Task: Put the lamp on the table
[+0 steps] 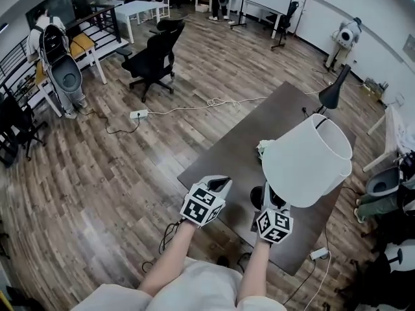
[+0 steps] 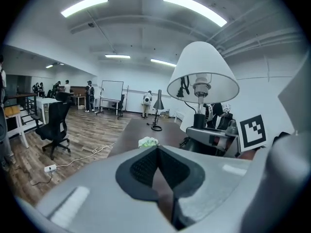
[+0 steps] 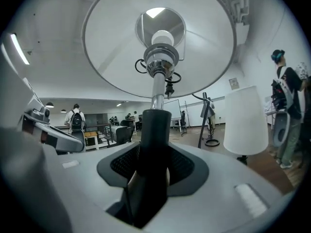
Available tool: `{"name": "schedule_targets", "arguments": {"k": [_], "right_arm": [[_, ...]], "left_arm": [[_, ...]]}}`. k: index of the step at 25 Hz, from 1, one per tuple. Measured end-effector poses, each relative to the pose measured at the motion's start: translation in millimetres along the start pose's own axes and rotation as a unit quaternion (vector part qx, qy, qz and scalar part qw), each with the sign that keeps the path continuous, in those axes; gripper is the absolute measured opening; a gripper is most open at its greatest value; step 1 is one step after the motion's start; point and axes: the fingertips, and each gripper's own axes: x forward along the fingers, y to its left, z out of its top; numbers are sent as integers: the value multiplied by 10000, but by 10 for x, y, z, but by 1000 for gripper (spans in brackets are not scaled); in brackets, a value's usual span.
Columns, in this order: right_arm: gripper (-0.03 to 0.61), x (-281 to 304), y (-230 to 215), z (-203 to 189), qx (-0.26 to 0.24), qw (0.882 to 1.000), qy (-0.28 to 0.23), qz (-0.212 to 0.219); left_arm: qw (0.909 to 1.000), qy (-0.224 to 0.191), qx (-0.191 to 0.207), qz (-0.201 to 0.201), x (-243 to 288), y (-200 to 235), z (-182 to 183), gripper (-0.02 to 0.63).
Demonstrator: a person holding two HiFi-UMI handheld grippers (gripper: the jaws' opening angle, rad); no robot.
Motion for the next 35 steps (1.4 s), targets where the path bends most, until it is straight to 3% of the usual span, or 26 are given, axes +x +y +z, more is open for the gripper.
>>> {"name": "schedule_targets", "arguments": {"k": [9,14,23,27,35], "right_arm": [[186,159,126,-9,20,9973,-52,-736],[186,85,273,-124,124,9925,-121,-1208],[186,315,171,-376,68,9890,-43,-1479],[185,520,131,-559,124,9890,-98,-1470],[186,1084,-1,-1061,83,9879,-146,-1544]], "left_arm": [[9975,-97,-14,-706,11,459,45,0],[9938,48,94,-1109,-142,600,-147,0],[9861,569,187,-1547,77,674,-680,0],[9816,590,172,-1808,185,608,-847,0],[9800,860,236,-1779,635,883,-1210,0]]}}
